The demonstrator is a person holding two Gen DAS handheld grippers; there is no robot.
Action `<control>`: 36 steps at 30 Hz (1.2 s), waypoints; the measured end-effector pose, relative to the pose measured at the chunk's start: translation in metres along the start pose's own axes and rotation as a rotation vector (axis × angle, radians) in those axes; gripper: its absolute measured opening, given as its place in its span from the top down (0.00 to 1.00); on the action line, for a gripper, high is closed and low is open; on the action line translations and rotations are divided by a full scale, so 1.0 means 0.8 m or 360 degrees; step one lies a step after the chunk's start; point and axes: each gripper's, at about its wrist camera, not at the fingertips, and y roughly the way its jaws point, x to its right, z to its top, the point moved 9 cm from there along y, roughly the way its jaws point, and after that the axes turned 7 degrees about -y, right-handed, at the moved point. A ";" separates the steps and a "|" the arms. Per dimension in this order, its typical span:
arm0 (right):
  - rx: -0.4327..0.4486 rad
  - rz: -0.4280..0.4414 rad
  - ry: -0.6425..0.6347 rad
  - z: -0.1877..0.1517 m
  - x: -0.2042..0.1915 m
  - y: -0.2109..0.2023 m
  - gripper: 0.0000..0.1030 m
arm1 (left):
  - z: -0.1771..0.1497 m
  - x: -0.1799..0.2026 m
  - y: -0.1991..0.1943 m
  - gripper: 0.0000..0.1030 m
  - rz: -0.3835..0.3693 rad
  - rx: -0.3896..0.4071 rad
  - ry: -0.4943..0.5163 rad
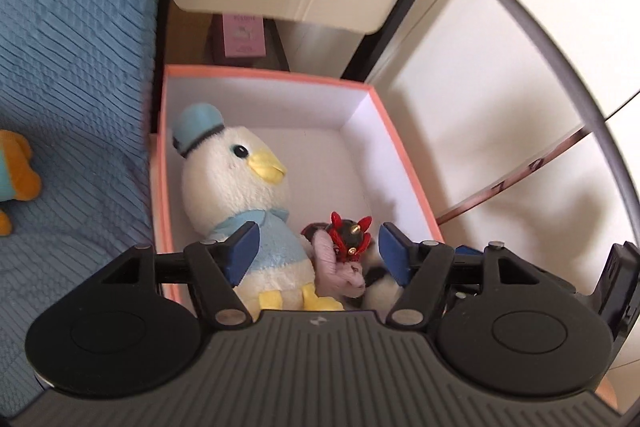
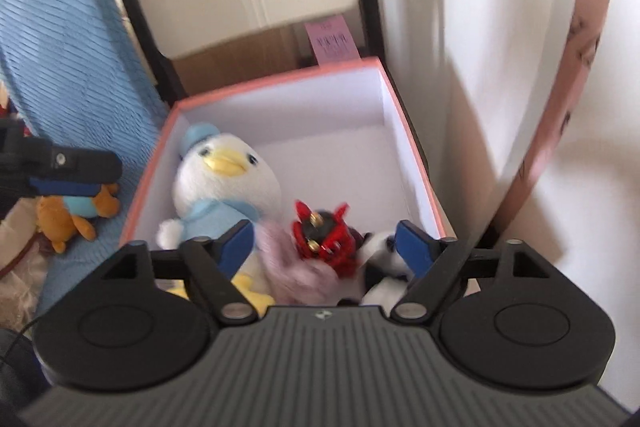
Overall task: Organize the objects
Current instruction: 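Open left tool releasing pink bunny while right tool releases panda in box, then withdraw both tools from the box toward the orange bear plush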
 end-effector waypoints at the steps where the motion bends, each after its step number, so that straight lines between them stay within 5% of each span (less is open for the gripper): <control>1: 0.0027 0.0000 -0.0001 0.004 -0.003 -0.007 0.13 | 0.000 0.000 -0.009 0.31 -0.0004 0.0024 0.0005; 14: 0.0151 0.0152 -0.0132 0.021 -0.105 -0.059 0.13 | -0.033 -0.042 -0.125 0.31 0.0005 0.0306 0.0034; 36: 0.0055 0.0352 -0.0246 -0.037 -0.265 -0.070 0.13 | -0.108 -0.179 -0.241 0.31 0.0102 0.0511 -0.0145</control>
